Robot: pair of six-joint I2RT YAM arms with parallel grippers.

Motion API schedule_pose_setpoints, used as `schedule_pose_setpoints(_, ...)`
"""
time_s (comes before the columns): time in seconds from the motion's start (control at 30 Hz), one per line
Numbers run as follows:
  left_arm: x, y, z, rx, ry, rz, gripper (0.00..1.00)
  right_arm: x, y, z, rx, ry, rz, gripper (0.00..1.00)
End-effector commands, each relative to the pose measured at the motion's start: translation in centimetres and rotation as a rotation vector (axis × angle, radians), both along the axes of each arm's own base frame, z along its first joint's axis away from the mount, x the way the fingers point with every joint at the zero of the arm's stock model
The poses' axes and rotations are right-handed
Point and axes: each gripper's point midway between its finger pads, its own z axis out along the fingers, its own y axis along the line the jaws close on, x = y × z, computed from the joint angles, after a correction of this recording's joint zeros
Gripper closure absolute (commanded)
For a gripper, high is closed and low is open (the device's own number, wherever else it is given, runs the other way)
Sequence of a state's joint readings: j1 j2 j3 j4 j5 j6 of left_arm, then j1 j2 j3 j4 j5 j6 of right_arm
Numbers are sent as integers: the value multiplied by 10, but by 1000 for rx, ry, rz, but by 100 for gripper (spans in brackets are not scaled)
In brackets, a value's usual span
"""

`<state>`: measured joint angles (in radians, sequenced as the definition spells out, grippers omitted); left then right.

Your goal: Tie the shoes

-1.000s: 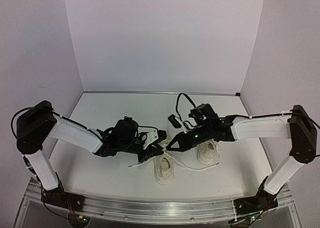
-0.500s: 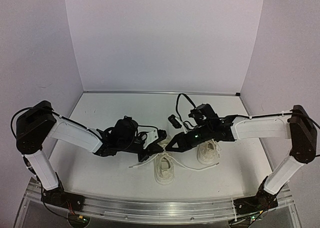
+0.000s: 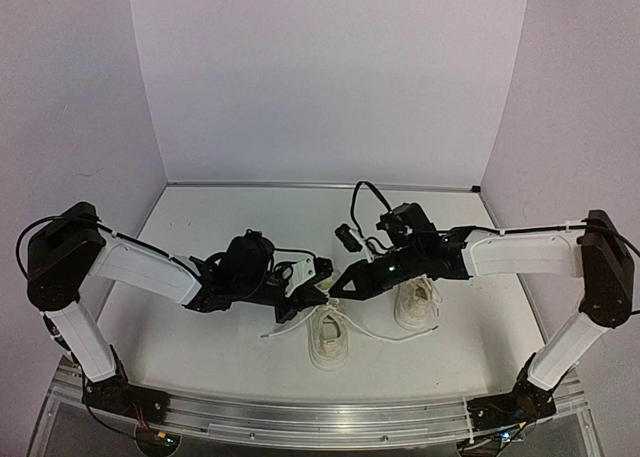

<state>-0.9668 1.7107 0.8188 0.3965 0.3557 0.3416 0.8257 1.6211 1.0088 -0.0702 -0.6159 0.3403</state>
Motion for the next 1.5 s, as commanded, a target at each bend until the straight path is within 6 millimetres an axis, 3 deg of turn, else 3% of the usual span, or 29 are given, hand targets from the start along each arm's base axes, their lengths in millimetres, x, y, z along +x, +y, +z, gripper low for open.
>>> schedule_pose_setpoints(0.0, 5, -8, 42, -86, -66, -13, 100, 6, 7, 17, 21, -47, 6, 83)
schedule_pose_setpoints(0.1, 5, -8, 46, -94, -73, -10, 100, 5, 6, 16, 17, -41, 10, 87)
schedule_pose_setpoints(0.23, 6, -10, 49, -97, -75, -14, 100, 4, 6, 14, 11, -38, 12, 79)
schedule_pose_setpoints(0.33, 6, -11, 49, -96, -74, -15, 100, 4, 5, 14, 6, -41, 14, 85)
schedule_pose_setpoints(0.43, 8, -11, 48, -94, -74, -6, 99, 5, 4, 14, 2, -44, 10, 99)
schedule_pose_setpoints(0.63, 7, -4, 45, -113, -88, 17, 64, 7, 2, 20, 1, -60, -11, 100)
schedule_pose_setpoints(0.73, 7, -5, 44, -111, -112, 17, 52, 9, 1, 23, 3, -70, -23, 100)
schedule_pose_setpoints(0.83, 5, -11, 41, -107, -126, 6, 48, 12, -1, 27, 3, -80, -39, 100)
schedule_pose_setpoints(1.13, 7, -25, 39, -119, -155, 10, 53, 16, -5, 40, 16, -104, -77, 100)
schedule_pose_setpoints(1.47, 1, -36, 31, -91, -176, -10, 73, 18, -8, 41, 13, -99, -86, 100)
